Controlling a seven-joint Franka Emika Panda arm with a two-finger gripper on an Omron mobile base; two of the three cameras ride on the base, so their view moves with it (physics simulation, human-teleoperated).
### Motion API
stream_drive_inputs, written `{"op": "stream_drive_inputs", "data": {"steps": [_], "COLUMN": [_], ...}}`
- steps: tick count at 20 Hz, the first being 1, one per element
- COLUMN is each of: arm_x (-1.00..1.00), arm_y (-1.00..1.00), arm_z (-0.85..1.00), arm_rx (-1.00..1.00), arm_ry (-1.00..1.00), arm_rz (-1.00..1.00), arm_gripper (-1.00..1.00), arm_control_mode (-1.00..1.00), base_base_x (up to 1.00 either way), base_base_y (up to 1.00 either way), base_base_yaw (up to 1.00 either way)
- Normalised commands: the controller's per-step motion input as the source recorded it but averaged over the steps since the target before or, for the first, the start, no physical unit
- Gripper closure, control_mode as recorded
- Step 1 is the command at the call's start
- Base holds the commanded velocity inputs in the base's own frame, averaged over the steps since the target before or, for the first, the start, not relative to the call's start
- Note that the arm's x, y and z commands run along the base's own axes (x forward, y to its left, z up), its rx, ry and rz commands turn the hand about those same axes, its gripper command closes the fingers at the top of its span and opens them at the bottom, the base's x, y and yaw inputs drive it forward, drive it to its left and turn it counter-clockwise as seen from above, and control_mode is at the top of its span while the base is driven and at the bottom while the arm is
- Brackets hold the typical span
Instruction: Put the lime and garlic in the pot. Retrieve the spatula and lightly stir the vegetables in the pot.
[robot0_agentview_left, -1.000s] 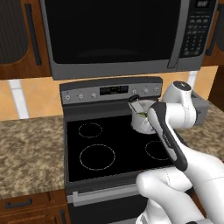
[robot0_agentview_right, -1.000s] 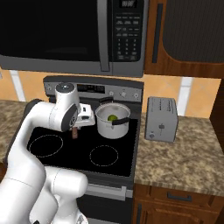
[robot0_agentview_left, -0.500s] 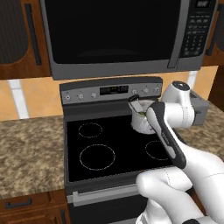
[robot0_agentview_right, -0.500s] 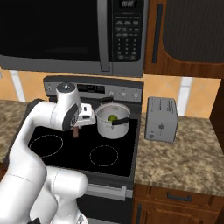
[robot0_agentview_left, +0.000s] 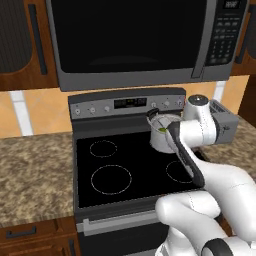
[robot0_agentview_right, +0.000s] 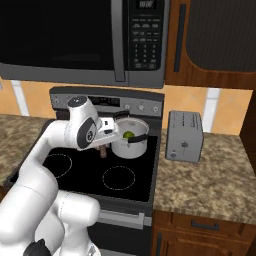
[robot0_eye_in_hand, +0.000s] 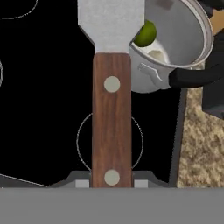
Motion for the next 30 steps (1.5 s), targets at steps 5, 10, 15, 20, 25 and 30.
{"op": "stream_drive_inputs", "data": {"steps": [5, 10, 15, 20, 25, 30], "arm_x": [0.05, 0.03, 0.1, 0.3, 0.21, 0.2], "arm_y": [-0.19, 0.0, 0.02, 0.06, 0.0, 0.04], "arm_z": [-0.11, 0.0, -0.03, 0.01, 0.35, 0.13], "arm_rx": [-0.36, -0.27, -0.17, -0.41, -0.25, -0.14], "arm_ry": [0.0, 0.08, 0.09, 0.41, 0.36, 0.28], "arm_rz": [0.01, 0.19, 0.06, 0.07, 0.1, 0.06], "arm_gripper": [1.0, 1.0, 1.0, 1.0, 1.0, 1.0], "arm_control_mode": [-1.0, -1.0, -1.0, -1.0, -1.0, -1.0], "base_base_x": [0.0, 0.0, 0.0, 0.0, 0.0, 0.0], "base_base_y": [0.0, 0.0, 0.0, 0.0, 0.0, 0.0], "base_base_yaw": [0.0, 0.0, 0.0, 0.0, 0.0, 0.0]}}
